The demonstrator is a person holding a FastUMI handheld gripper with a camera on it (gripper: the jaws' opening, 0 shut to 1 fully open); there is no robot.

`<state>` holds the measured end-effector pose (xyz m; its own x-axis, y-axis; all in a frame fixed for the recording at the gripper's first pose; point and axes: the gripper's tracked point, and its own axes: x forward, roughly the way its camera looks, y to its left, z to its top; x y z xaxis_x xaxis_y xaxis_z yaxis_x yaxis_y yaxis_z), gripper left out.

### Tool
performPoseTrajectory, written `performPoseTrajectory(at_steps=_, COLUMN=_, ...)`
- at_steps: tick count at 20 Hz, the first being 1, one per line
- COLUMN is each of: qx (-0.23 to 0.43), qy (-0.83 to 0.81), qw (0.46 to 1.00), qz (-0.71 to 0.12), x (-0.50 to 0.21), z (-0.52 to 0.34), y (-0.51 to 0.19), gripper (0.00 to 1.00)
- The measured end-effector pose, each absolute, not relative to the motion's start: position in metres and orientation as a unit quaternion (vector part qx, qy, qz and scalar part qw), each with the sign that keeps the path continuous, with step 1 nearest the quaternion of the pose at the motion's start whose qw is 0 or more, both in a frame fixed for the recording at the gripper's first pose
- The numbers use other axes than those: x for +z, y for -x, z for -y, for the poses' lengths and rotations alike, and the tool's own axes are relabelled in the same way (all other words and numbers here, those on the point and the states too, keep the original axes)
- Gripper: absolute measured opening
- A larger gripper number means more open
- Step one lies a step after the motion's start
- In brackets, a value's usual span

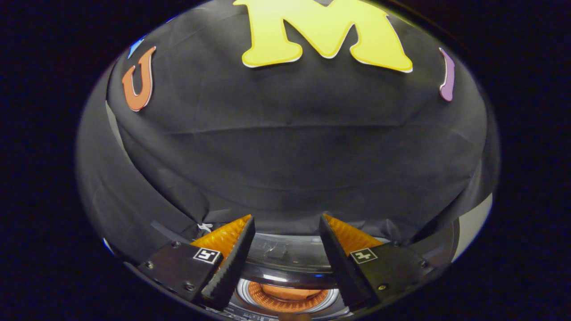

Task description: Put the clothes into the washing machine and then close the washing machine lid.

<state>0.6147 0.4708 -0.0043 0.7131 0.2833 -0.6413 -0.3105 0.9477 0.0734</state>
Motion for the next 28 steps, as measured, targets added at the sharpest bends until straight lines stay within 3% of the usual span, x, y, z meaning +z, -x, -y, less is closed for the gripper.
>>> performPoseTrajectory(at_steps=28, qx=0.144, qy=0.024, qw=0.931, qz=-0.333, x=-0.033, z=-0.456, y=-0.519, gripper=0.91)
